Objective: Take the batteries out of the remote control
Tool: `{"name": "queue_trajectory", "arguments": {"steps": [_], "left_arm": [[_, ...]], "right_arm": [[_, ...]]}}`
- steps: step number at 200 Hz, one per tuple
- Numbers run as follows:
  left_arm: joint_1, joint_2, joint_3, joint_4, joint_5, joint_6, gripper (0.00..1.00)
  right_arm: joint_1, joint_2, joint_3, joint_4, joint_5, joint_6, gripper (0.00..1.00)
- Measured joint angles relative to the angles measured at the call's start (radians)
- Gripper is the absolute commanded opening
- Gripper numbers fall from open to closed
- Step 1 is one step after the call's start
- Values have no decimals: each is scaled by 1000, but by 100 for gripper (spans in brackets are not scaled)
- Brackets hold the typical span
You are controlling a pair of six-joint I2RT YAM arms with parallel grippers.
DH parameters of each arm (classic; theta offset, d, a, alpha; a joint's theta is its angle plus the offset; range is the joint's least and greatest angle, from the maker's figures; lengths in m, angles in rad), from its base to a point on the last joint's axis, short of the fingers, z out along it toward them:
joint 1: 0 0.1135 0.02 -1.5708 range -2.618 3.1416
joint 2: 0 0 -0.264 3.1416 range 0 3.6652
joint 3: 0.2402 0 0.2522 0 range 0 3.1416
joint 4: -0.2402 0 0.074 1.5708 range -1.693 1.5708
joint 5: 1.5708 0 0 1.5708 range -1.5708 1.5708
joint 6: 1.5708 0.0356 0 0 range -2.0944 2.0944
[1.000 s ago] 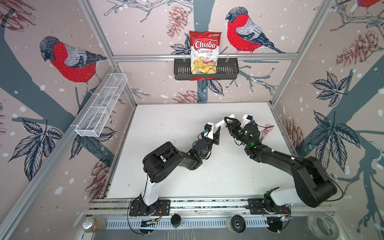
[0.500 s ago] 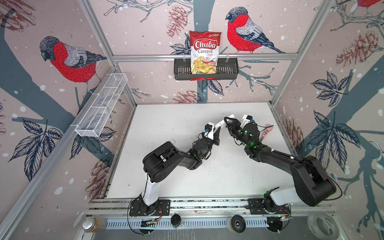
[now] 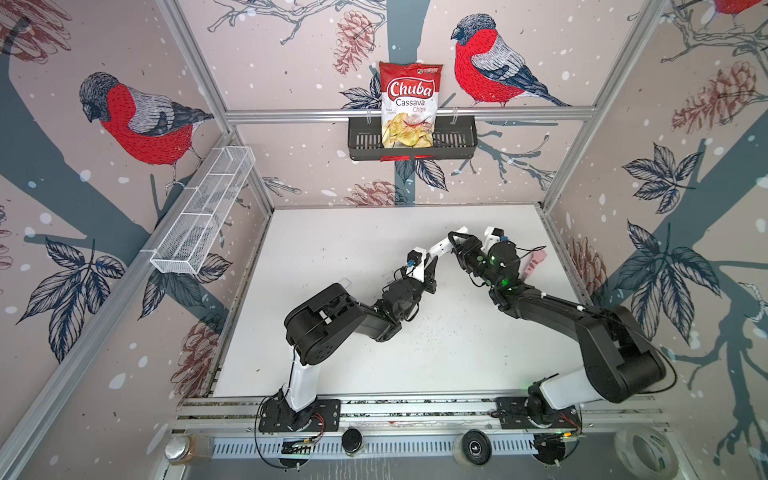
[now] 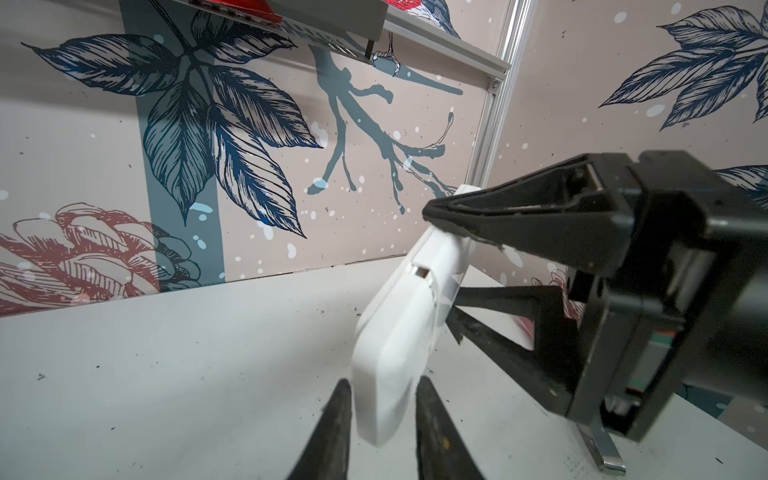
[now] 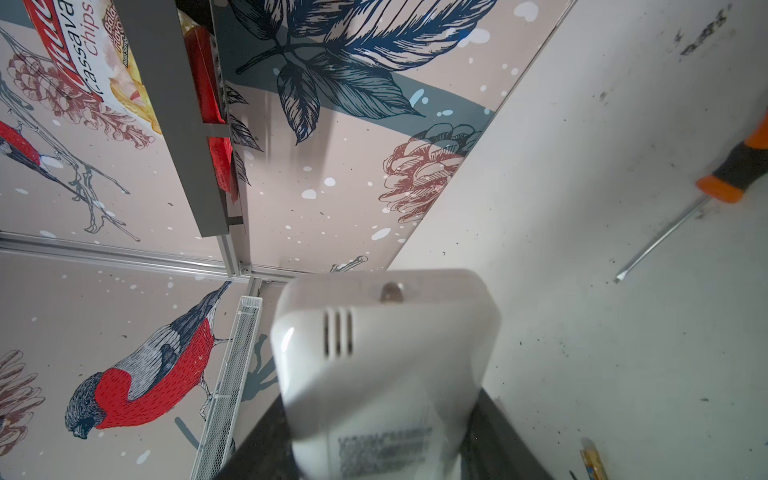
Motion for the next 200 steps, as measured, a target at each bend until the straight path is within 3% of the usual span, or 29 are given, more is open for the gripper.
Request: {"name": "queue_trajectory", "arguments": {"steps": [34,66,80,96,148,200], "left_arm": [[1,-5,-14,1,13,-2,30],[6,-8,-17,1,25,-5,52],[6,-9,-18,3,25,-18,55],[7,-9,-18,3,25,-18,54],[7,-9,-17,3,26,-18,36],[8,-6,-9,3,37,-29,33]], "right_arm": [[-3,29,24,2,-34,0,32],[-3,42,30,2,-53,0,32],[-3,42,30,2,-54,0,32],[-3,42,30,2,-57,0,32],[-3,42,30,2,-60,-1,32],[-4,57,39,2,-56,-2,32]]}}
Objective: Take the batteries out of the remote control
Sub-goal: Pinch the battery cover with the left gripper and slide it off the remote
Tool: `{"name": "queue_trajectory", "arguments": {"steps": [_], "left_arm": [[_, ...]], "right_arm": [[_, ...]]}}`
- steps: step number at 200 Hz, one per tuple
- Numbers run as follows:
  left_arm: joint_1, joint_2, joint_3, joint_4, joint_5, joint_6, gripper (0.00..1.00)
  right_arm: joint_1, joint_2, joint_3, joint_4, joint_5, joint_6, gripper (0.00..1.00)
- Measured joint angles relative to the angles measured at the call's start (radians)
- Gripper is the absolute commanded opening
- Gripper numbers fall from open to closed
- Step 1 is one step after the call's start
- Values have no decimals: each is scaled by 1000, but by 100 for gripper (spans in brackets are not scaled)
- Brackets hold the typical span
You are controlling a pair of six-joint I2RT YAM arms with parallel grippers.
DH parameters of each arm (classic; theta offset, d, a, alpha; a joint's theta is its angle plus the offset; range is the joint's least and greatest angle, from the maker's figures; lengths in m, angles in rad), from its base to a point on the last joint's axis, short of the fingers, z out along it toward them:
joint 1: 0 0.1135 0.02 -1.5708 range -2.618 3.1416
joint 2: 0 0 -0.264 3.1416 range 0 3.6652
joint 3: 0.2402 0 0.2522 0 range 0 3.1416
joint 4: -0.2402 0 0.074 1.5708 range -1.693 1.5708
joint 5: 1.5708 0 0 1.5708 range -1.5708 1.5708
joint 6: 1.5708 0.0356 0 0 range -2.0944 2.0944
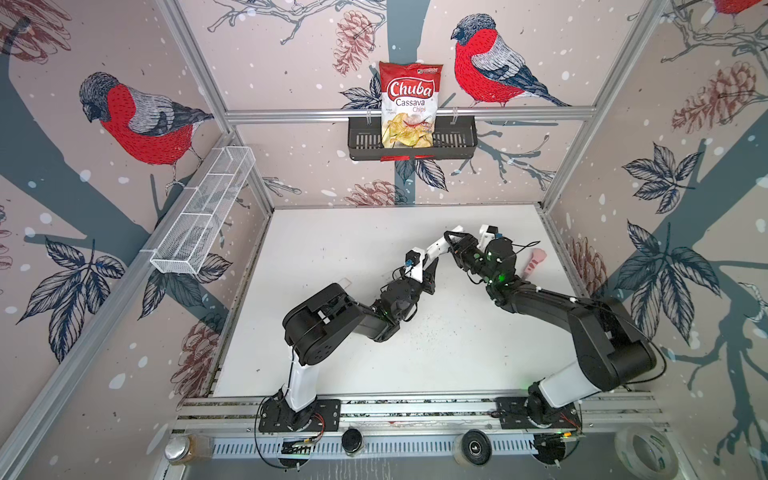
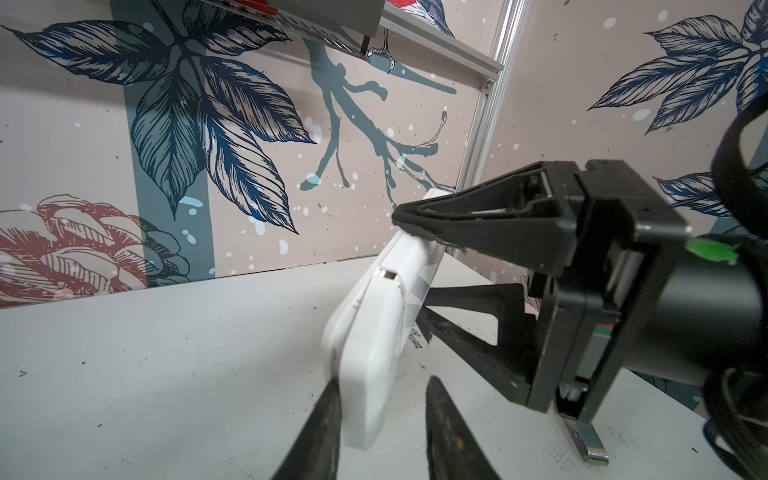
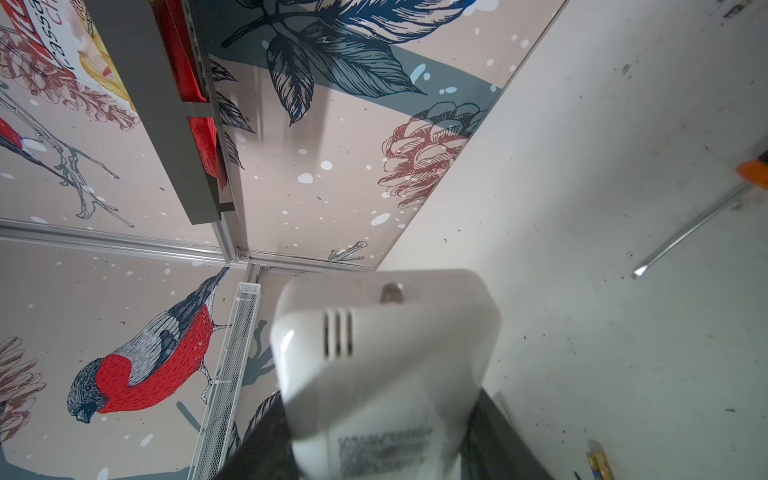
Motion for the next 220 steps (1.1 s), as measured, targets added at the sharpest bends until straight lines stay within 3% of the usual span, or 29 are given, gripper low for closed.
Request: {"name": "queue_trajectory", "arguments": {"steps": [125,132,142,220], "left_arm": [[0,15,38,-10,39,-8,20],[0,15,39,-11,39,-8,18],[0,15,39,-11,39,-8,0],[-1,15,26,-11,33,-8,0]], "right_arm": [[-5,18,20,-8,-1,-20,32],[-5,21,21,-8,-2,-20,32],[-5,24,21,-8,-3,-20,32],[-18,35,25,-8,-6,-21,32]]}}
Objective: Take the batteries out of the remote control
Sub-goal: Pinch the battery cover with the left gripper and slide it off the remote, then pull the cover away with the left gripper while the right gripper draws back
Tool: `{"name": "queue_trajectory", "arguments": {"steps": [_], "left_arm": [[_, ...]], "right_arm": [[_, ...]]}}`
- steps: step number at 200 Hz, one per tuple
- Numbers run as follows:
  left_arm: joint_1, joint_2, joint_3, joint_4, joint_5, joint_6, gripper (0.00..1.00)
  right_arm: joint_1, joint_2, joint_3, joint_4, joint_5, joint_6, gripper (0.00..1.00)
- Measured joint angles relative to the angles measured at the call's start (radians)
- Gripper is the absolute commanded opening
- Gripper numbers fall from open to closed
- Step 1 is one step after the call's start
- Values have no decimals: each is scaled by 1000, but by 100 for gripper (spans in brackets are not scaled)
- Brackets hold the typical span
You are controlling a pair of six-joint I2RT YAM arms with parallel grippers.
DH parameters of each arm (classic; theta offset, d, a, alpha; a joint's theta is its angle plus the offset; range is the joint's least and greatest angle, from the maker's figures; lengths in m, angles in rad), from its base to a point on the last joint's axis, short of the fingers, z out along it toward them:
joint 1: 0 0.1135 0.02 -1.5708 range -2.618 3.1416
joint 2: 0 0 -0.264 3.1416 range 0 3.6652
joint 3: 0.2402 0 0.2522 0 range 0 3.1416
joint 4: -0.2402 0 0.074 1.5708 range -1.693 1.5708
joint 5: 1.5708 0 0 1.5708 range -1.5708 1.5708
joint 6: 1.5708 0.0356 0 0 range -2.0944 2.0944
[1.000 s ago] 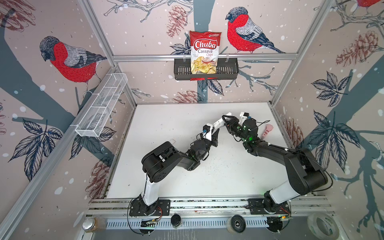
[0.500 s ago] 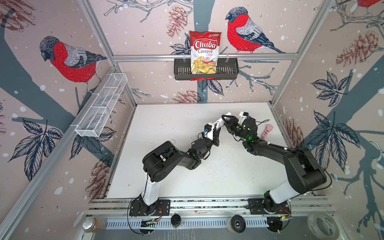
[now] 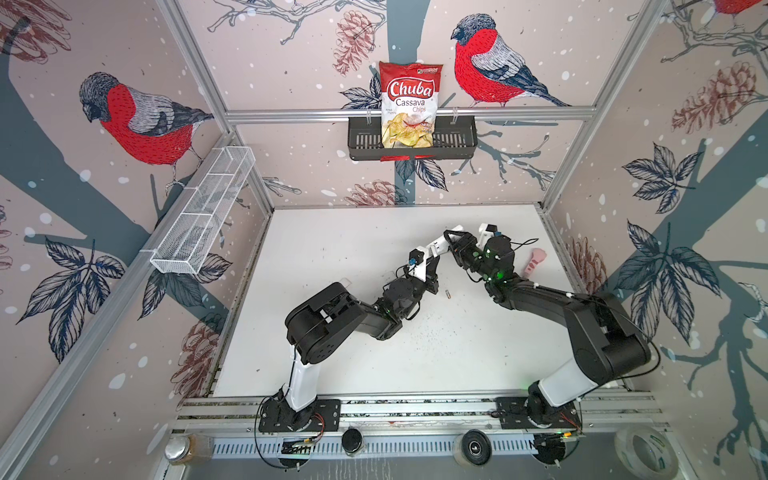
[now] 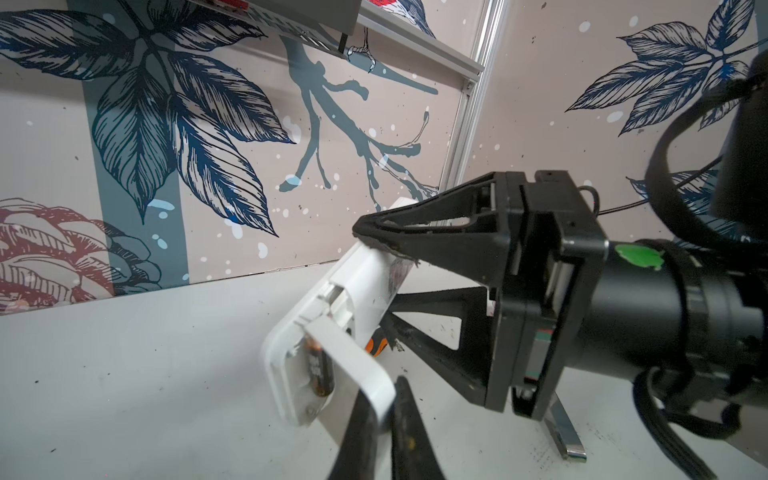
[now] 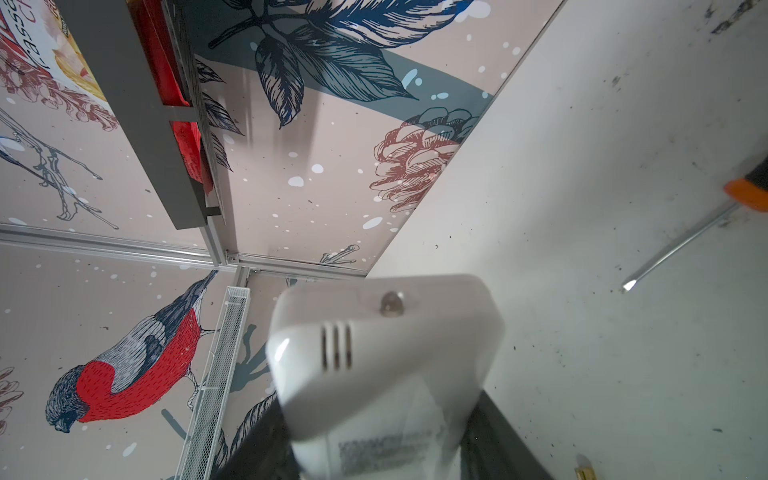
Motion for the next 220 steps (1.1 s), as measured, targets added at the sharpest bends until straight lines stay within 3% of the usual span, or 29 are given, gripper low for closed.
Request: {"name": "queue_trajectory", "arguments": {"steps": [97,146,220], "left_arm": [[11,-129,-77,-44,12,-19,0],[74,-237,-118,-160,15,-43,1],[200,-309,-74,-470,52,-124,1]], "right_arm": [[-69,62,98,-112,-64,-87,32],[-86,103,251,-340,-109,-247,32],[-78,222,525,-788,-131,-554,32]]}}
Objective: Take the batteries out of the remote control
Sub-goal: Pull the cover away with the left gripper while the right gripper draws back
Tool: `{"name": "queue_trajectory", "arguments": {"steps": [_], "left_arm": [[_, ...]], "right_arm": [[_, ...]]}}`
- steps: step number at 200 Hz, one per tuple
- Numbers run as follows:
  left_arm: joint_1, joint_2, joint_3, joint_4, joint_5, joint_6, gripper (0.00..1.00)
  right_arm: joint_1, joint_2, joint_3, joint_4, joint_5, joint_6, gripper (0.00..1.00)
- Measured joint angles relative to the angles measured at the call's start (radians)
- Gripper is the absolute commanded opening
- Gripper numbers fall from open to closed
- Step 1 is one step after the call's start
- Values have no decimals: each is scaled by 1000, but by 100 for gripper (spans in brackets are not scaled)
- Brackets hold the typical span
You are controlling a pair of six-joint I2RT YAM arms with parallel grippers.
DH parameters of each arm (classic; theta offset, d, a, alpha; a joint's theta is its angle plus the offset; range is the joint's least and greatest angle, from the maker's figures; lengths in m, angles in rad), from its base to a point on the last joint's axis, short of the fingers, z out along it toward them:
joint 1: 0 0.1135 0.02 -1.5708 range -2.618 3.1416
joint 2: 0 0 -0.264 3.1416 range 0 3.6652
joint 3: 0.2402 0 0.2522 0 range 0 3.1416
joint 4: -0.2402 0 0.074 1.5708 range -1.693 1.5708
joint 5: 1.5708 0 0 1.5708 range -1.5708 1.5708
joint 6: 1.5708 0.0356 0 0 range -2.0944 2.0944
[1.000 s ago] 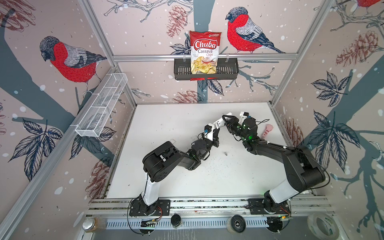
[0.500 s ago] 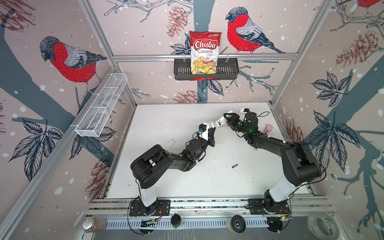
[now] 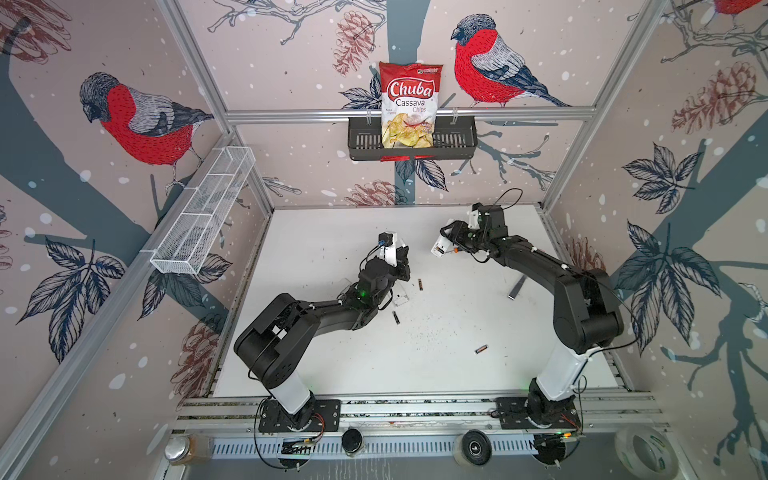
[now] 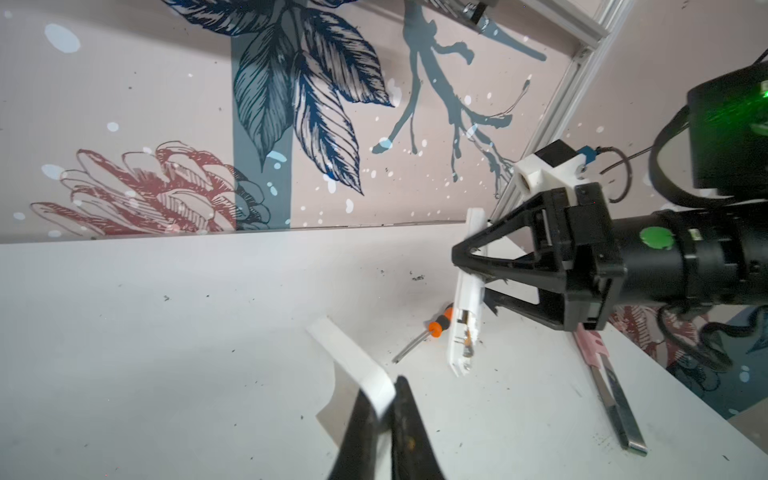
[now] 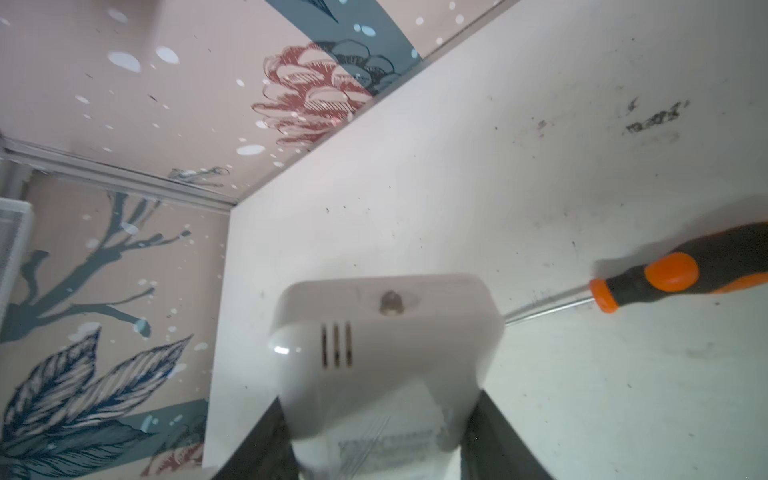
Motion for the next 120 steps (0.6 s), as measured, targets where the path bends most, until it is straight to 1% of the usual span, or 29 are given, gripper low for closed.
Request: {"name": "queue_trajectory", "arguments": {"steps": [41,77,85,120], "left_arm": [[70,-5,20,-126,11,-47,2],[127,14,43,-219,46,-73,2],[137,17,43,-238,61,-76,2],[156,29,43,-301,60,-92,3]], "right_arm": [[26,41,87,-182,18,-126,32],[77,97,177,-333,63,-235,33],[87,105,188,-360,72,-251,33],[128,141,225,-455,137,-317,34]]}}
